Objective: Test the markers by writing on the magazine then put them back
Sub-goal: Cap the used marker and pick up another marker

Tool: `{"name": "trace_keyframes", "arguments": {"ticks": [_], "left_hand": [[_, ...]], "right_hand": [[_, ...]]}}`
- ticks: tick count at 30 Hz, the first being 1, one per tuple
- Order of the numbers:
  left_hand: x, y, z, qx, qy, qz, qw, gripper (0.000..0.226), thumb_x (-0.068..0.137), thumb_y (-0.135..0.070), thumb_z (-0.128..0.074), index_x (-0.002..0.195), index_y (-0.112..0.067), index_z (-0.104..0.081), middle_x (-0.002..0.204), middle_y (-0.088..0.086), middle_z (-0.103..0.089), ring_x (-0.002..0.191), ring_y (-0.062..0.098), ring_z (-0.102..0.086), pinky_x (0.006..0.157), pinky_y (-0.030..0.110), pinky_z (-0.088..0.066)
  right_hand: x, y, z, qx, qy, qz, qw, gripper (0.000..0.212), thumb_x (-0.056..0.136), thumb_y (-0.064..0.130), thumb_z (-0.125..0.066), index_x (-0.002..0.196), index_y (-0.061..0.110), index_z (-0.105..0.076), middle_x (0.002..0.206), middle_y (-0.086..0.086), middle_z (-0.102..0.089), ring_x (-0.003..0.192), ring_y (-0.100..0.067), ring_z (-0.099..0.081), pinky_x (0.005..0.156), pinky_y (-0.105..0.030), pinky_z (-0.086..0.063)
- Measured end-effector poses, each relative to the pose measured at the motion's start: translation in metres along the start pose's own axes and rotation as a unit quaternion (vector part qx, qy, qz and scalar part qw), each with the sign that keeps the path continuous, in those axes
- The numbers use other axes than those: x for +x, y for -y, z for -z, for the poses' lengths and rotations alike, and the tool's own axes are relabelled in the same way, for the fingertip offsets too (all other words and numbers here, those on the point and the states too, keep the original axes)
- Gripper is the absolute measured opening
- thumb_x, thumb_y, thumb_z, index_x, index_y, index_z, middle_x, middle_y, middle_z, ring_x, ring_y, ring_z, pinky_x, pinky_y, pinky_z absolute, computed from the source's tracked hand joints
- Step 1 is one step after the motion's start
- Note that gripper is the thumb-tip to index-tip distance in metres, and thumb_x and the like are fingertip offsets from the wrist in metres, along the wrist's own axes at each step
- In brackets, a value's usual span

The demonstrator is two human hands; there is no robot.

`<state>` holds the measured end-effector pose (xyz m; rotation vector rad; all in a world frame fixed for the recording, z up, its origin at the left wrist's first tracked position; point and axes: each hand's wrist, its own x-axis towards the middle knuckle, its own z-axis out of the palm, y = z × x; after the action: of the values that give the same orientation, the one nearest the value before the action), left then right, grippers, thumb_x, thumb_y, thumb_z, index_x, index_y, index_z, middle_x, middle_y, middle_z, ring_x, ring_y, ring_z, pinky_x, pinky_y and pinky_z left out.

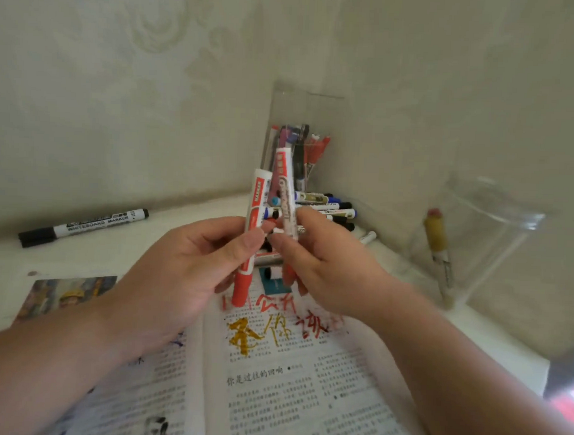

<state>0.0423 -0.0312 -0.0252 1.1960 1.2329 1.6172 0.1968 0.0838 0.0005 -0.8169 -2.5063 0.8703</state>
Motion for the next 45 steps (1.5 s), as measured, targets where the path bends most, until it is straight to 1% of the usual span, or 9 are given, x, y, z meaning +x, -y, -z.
{"name": "trace_keyframes", "arguments": {"ticks": [5, 12, 18, 23, 29, 34, 37, 41, 45], "left_hand": [[-0.005, -0.001, -0.011, 0.036, 0.001, -0.022, 0.999, 0.052, 0.058, -0.074, -0.081, 0.095, -0.036, -0.081, 0.061, 0.005, -0.062, 0.055, 0.019, -0.053, 0.056, 0.022, -0.046], [-0.017, -0.018, -0.018, 0.102, 0.062, 0.009, 0.993, 0.024, 0.084, -0.033, -0.068, 0.104, -0.042, -0.077, 0.110, -0.013, -0.076, 0.105, 0.001, -0.069, 0.097, 0.032, -0.045], [-0.019, -0.014, -0.012, 0.116, 0.129, 0.075, 0.982, 0.035, 0.088, -0.063, -0.057, 0.123, -0.060, -0.060, 0.126, -0.034, -0.063, 0.123, -0.005, -0.054, 0.109, 0.031, -0.033], [-0.024, -0.017, -0.015, 0.119, 0.146, 0.077, 0.979, 0.040, 0.084, -0.063, -0.037, 0.117, -0.068, -0.058, 0.101, -0.047, -0.060, 0.097, -0.023, -0.049, 0.085, 0.013, -0.029], [-0.021, -0.013, -0.010, 0.120, 0.152, 0.057, 0.979, 0.040, 0.093, -0.021, -0.063, 0.126, -0.042, -0.058, 0.115, -0.017, -0.071, 0.105, 0.006, -0.068, 0.098, 0.036, -0.053], [-0.027, -0.007, -0.009, 0.476, 0.226, -0.109, 0.843, 0.067, 0.083, -0.080, -0.048, 0.142, -0.070, -0.017, 0.155, -0.037, -0.010, 0.136, -0.018, -0.012, 0.120, 0.033, -0.018], [-0.029, -0.004, -0.017, 0.564, 0.316, -0.177, 0.742, 0.054, 0.094, -0.074, -0.038, 0.145, -0.065, -0.025, 0.157, -0.030, -0.011, 0.138, -0.009, -0.006, 0.121, 0.035, -0.010], [-0.025, -0.004, -0.019, 0.524, 0.324, -0.193, 0.764, 0.031, 0.102, -0.048, -0.049, 0.131, -0.054, -0.058, 0.119, -0.031, -0.049, 0.111, -0.012, -0.037, 0.098, 0.019, -0.032], [-0.026, 0.000, -0.016, 0.524, 0.287, -0.177, 0.782, 0.025, 0.093, -0.055, -0.056, 0.111, -0.039, -0.066, 0.096, -0.020, -0.055, 0.093, -0.002, -0.049, 0.087, 0.023, -0.044]], "right_hand": [[-0.010, 0.013, 0.018, 0.058, -0.097, 0.015, 0.993, 0.021, 0.102, 0.030, -0.060, 0.122, 0.035, -0.063, 0.054, 0.014, -0.059, 0.045, -0.004, -0.048, 0.050, -0.020, -0.041], [-0.037, 0.033, 0.043, 0.142, -0.130, -0.021, 0.981, 0.035, 0.093, 0.007, -0.070, 0.116, 0.030, -0.057, 0.091, -0.003, -0.079, 0.080, -0.014, -0.075, 0.069, -0.028, -0.057], [-0.049, 0.052, 0.077, 0.059, -0.326, 0.043, 0.942, 0.009, 0.098, 0.030, -0.067, 0.095, 0.038, -0.068, 0.064, 0.002, -0.070, 0.052, -0.018, -0.055, 0.053, -0.035, -0.049], [-0.053, 0.052, 0.127, -0.092, -0.507, 0.037, 0.856, 0.013, 0.096, 0.037, -0.066, 0.089, 0.027, -0.068, 0.081, -0.004, -0.067, 0.068, -0.009, -0.053, 0.069, -0.039, -0.049], [-0.057, 0.039, 0.165, -0.225, -0.481, -0.092, 0.842, 0.022, 0.097, 0.034, -0.061, 0.095, 0.013, -0.067, 0.086, -0.004, -0.065, 0.078, -0.026, -0.060, 0.069, -0.033, -0.043], [-0.054, 0.021, 0.161, -0.247, -0.359, -0.221, 0.873, 0.048, 0.090, 0.030, -0.070, 0.134, 0.018, -0.055, 0.108, -0.005, -0.064, 0.109, -0.032, -0.063, 0.088, -0.041, -0.052], [-0.062, 0.020, 0.141, -0.284, -0.417, -0.111, 0.856, 0.065, 0.086, 0.033, -0.074, 0.143, 0.022, -0.046, 0.129, -0.004, -0.057, 0.123, -0.025, -0.053, 0.102, -0.047, -0.047], [-0.071, 0.016, 0.090, -0.294, -0.452, 0.176, 0.824, 0.020, 0.086, 0.012, -0.068, 0.105, 0.006, -0.067, 0.097, -0.006, -0.063, 0.092, -0.027, -0.059, 0.074, -0.039, -0.048], [-0.061, -0.005, 0.054, -0.252, -0.333, 0.207, 0.885, 0.006, 0.084, 0.006, -0.068, 0.088, 0.011, -0.069, 0.081, 0.001, -0.061, 0.078, -0.022, -0.058, 0.076, -0.042, -0.051]]}}
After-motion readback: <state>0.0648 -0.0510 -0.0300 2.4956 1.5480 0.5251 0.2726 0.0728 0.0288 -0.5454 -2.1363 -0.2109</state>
